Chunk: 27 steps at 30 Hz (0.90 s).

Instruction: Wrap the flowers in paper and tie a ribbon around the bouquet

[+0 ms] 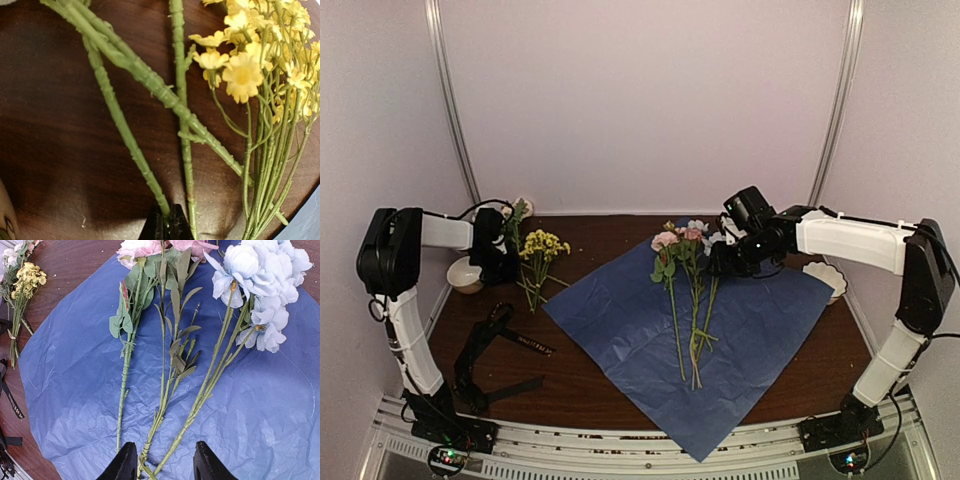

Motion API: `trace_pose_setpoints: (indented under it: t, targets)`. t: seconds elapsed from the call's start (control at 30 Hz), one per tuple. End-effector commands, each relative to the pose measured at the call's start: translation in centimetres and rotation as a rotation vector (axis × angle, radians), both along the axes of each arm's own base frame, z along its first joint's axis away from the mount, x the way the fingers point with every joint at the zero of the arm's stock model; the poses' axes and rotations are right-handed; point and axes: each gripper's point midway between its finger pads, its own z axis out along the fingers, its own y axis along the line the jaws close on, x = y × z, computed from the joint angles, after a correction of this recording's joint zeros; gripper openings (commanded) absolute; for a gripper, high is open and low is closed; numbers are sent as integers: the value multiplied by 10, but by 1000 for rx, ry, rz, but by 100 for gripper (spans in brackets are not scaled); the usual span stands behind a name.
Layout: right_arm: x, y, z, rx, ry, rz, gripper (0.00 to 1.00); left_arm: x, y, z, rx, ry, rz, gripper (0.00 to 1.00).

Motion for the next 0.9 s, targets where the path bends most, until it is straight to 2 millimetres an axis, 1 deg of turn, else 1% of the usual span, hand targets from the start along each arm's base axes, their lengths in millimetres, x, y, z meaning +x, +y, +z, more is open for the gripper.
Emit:
trace_pose_setpoints:
  t: [0.0,0.07,0.1,0.2,0.27,0.37,0.43,0.5,0.53,0.57,0.6,0.63,0.67,0.7,0.73,0.77,0.8,0.83,0.87]
  targets:
    - [-2,-7,8,-24,-30,1,40,-6,11,15,36,-24,45,2]
    - [-2,-8,9,-29,-34,1,40,-5,16,30,63,-63,63,0]
    - [-2,-8,9,-30,-35,1,40,-3,18,42,69,-93,70,0]
    - [-1,-8,10,-31,-38,3,40,-4,20,69,94,-164,73,0]
    - [-1,-8,12,-26,-41,3,40,-3,20,92,129,-230,62,0]
    - [-1,-6,18,-13,-50,6,40,-5,21,136,232,-322,46,0]
    - [-1,-5,23,-1,-60,9,40,-9,27,171,377,-376,41,0]
    - [-1,-4,28,4,-69,13,40,-15,28,213,610,-431,9,0]
    - [-1,-4,30,6,-73,15,40,-18,24,234,746,-451,-16,0]
    - [-1,-4,31,7,-76,14,40,-21,14,250,876,-467,-65,0]
    - [-1,-4,32,8,-79,16,40,-23,10,263,998,-463,-98,0]
    - [-1,-4,33,10,-80,17,40,-24,7,269,1069,-453,-129,0]
    - [-1,-3,34,11,-82,17,40,-24,4,271,1086,-442,-160,0]
    - [-1,-3,34,15,-81,16,40,-25,1,271,1056,-441,-175,0]
    - [-1,-2,34,18,-81,17,40,-26,-5,270,1001,-462,-188,0]
    - [-1,-1,34,22,-80,18,40,-28,-15,266,917,-492,-215,0]
    - [-2,0,34,29,-77,21,40,-30,-28,264,822,-543,-252,0]
    - [-3,1,35,38,-77,28,40,-35,-42,272,720,-618,-287,0]
    - [-3,3,37,47,-79,35,40,-36,-59,270,623,-678,-340,0]
